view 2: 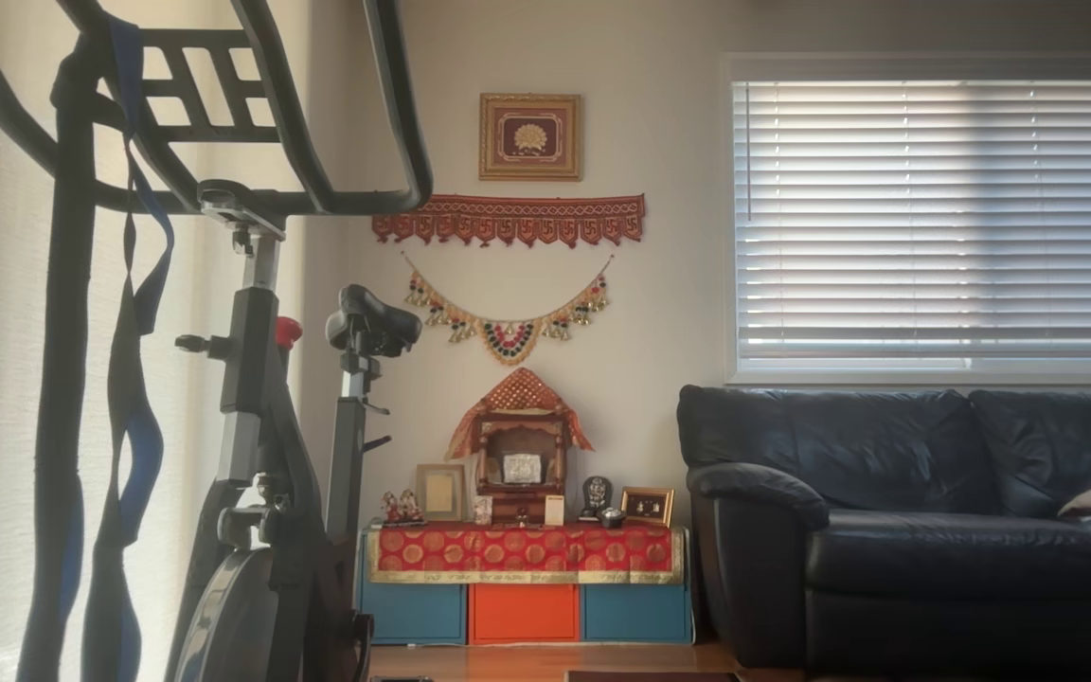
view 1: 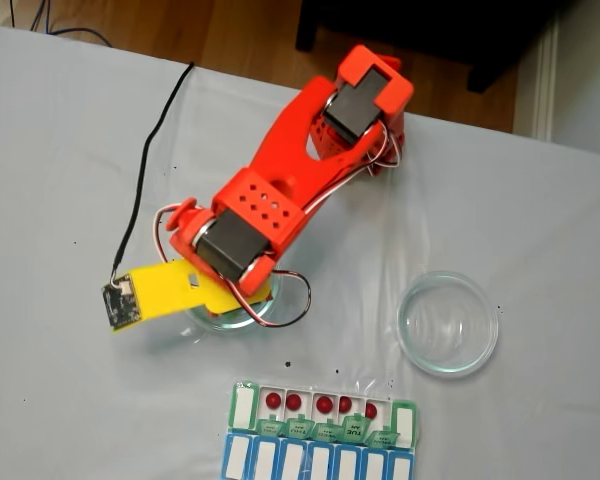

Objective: Sort medicines into box.

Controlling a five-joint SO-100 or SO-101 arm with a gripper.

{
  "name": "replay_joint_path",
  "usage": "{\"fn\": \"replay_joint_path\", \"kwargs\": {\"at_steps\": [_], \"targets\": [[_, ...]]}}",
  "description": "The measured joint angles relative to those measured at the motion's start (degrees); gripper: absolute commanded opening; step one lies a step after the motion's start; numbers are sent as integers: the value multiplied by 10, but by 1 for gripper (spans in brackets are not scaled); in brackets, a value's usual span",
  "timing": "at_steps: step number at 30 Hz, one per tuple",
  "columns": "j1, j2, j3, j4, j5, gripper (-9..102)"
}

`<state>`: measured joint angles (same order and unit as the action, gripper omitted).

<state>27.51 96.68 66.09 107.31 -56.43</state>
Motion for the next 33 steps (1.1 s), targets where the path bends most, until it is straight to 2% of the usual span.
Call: {"fn": "replay_joint_path", "kwargs": {"at_steps": [7, 11, 20, 25, 33], "targets": [[32, 0, 10, 0, -52, 2], [18, 0, 54, 0, -83, 2], [-23, 0, 69, -1, -60, 2], [-29, 0, 91, -33, -58, 2], [-18, -17, 53, -11, -38, 2]]}}
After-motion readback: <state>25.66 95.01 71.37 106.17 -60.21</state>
